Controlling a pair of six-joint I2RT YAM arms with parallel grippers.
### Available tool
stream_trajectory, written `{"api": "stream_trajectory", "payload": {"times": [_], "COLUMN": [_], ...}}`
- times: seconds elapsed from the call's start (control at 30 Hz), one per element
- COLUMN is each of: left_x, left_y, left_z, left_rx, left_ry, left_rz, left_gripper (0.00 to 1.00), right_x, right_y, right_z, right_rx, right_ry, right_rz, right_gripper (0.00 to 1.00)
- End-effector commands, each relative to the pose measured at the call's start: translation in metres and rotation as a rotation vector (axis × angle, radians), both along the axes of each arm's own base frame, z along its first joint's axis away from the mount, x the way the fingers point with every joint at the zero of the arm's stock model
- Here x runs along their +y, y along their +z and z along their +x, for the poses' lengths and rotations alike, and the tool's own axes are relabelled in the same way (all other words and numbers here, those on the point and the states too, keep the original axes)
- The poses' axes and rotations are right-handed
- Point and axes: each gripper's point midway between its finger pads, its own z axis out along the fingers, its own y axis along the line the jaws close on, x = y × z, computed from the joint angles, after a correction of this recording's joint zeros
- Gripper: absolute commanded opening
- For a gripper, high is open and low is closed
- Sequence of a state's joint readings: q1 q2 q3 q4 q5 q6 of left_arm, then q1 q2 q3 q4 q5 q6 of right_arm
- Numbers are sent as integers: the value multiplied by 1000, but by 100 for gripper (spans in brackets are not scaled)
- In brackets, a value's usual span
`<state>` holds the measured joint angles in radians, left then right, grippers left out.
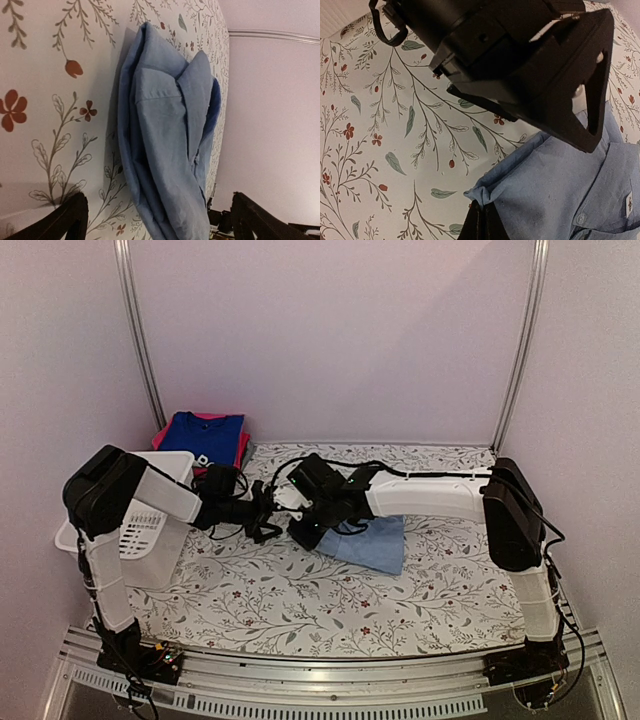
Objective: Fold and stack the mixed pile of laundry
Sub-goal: Pass from the right arm to the left
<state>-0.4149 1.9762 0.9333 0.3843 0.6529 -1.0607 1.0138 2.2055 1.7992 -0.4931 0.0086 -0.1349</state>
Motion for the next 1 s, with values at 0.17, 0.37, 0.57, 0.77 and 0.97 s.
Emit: {"api": "stream_trajectory", "payload": {"times": [0.17,0.37,0.57,0.77,0.97], "left_x": [-57,-71,-75,-58,-34], "left_y": [-13,-26,-34,-21,7], "left_z": [-14,-7,10,43,83], "left_rx": [77,83,14,-130,-267], "left_ry": [-83,-74,-103,-176,-247], "left_rz": [-68,-32,60,389,675], "left_gripper": [93,68,17,0,0], "right_x": [12,12,6,-31,-86], "right_y": [8,4,11,28,72], "right_z": [-4,-1,6,16,26], "right_rx": [12,7,-28,-25,-12], "right_ry": [27,20,-14,-116,-240], "right_rz": [44,33,16,12,110], "right_gripper": [0,0,18,52,66]}}
